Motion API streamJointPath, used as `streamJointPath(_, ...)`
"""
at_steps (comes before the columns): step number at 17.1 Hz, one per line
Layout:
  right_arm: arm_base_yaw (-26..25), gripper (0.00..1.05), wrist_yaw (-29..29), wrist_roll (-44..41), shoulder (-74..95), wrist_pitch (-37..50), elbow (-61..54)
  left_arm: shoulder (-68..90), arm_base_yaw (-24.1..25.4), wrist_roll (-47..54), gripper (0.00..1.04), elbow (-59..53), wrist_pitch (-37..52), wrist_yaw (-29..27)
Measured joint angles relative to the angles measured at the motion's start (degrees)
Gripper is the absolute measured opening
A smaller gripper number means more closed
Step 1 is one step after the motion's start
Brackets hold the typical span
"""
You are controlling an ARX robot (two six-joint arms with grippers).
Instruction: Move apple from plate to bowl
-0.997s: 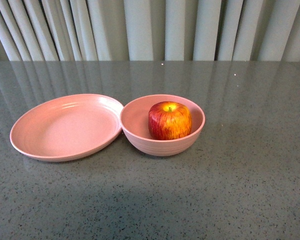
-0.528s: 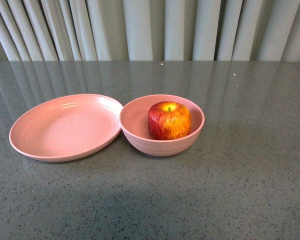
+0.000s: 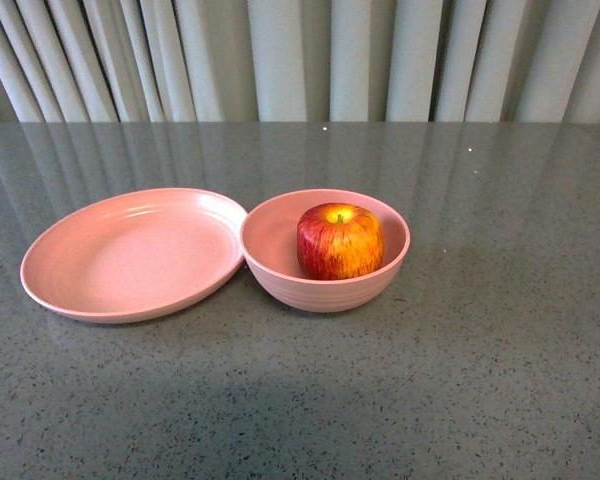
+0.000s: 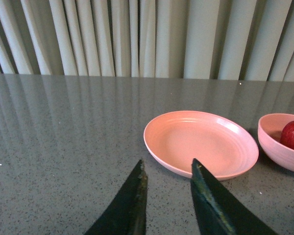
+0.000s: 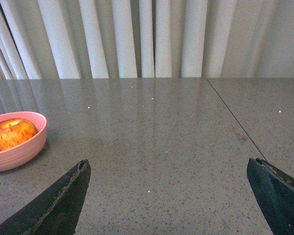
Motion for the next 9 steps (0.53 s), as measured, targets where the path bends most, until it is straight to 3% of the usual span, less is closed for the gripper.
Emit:
streamJointPath(6,0.0,0.98,0.0,0.0,0.0,0.0,0.0,0.0,0.0,0.0,0.96,0.0,0.0,0.0)
streamJointPath(9,0.0,0.98,0.0,0.0,0.0,0.0,0.0,0.0,0.0,0.07,0.98,0.0,0.0,0.0)
